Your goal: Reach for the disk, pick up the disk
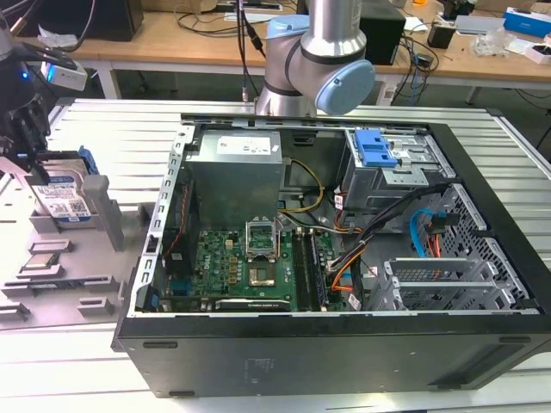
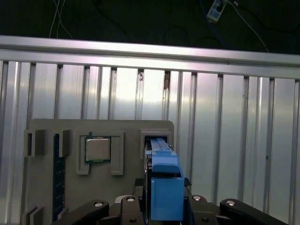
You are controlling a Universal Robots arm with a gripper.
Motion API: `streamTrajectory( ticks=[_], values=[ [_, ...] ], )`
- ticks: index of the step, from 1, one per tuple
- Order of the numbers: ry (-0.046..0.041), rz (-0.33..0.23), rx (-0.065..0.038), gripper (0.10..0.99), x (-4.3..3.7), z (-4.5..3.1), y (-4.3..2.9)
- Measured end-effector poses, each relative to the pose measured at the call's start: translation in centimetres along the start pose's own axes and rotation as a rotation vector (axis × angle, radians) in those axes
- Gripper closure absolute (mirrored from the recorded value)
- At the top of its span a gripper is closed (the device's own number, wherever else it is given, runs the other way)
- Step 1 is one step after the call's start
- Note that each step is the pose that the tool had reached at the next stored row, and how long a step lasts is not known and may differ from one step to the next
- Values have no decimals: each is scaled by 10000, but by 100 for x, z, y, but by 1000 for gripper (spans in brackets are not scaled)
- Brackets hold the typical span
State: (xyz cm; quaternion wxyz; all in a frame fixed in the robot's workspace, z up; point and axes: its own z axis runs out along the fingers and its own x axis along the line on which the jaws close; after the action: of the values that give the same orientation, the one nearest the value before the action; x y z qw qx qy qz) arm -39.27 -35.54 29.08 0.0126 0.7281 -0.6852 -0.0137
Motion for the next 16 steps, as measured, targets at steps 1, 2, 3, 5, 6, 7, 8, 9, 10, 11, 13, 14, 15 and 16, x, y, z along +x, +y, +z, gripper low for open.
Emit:
streamTrajectory(
  ticks=[1,2,3,5,6,7,8,9,10,11,13,14,15,16],
  values=[
    [0,0,0,714,0,0,0],
    [0,0,0,714,0,1,0],
    [0,0,0,718,0,1,0],
    [0,0,0,718,0,4,0],
    [0,0,1,718,0,5,0],
    [0,0,0,718,0,5,0],
    [0,0,0,718,0,5,-1],
    [0,0,-1,718,0,5,0],
    [0,0,0,718,0,5,0],
    [-1,0,2,718,0,5,0],
    [-2,0,3,718,0,-9,0],
    [0,-1,0,718,0,-18,0],
    [-1,0,3,718,0,-24,0],
    [-1,0,2,718,0,-33,1]
  ],
)
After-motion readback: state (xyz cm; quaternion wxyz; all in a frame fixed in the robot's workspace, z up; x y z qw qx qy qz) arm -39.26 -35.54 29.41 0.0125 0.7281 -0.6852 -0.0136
